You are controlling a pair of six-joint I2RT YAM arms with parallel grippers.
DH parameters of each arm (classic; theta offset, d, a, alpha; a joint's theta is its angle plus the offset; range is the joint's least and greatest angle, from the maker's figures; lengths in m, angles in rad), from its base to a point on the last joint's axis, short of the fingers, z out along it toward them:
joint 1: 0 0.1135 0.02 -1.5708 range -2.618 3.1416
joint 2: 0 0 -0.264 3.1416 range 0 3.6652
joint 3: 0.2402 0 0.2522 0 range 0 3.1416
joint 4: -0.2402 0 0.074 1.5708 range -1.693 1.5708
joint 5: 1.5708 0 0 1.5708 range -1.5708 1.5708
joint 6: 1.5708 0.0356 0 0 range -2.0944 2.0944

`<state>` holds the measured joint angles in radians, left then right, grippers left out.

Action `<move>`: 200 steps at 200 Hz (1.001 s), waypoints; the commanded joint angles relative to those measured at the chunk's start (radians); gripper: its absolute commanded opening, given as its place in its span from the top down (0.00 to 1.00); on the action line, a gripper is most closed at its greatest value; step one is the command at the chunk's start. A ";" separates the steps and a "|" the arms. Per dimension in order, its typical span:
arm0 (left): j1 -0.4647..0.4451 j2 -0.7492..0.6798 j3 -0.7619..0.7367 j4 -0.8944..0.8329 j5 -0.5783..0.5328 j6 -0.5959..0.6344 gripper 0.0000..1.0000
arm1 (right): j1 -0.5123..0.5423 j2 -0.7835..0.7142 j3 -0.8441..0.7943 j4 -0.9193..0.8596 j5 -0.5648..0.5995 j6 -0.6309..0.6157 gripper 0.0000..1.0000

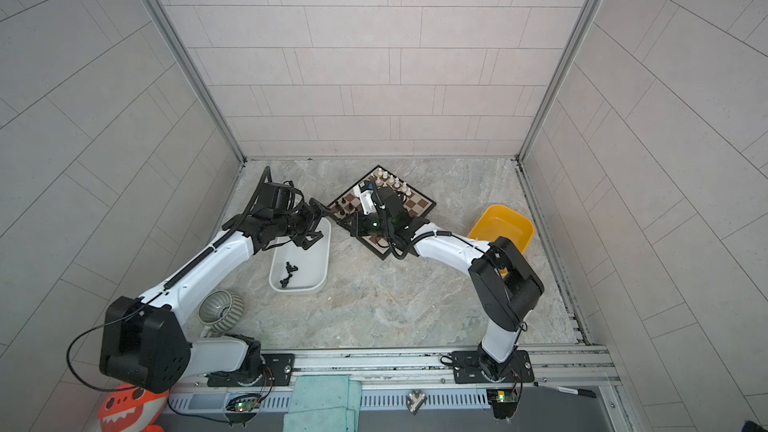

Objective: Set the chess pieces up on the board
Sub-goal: 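Close right gripper on the black piece while left gripper opens and releases it, then lower the black piece onto an edge-row square with right gripper while left gripper draws back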

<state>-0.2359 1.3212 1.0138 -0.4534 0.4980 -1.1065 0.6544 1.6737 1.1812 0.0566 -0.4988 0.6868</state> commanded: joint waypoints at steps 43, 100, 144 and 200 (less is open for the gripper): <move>0.047 -0.093 0.004 -0.323 -0.046 0.650 0.04 | -0.010 0.087 0.416 -0.977 0.416 -0.497 1.00; 0.039 -0.155 -0.066 -0.302 -0.187 0.693 0.04 | 0.040 0.468 0.892 -1.292 0.519 -0.574 1.00; 0.038 -0.160 -0.107 -0.260 -0.161 0.678 0.04 | 0.054 0.622 1.040 -1.324 0.539 -0.581 1.00; 0.038 -0.160 -0.104 -0.259 -0.155 0.677 0.04 | 0.055 0.740 1.143 -1.325 0.510 -0.583 1.00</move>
<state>-0.1947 1.1683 0.9146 -0.7189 0.3431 -0.4503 0.7021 2.3650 2.2734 -1.2198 0.0055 0.1265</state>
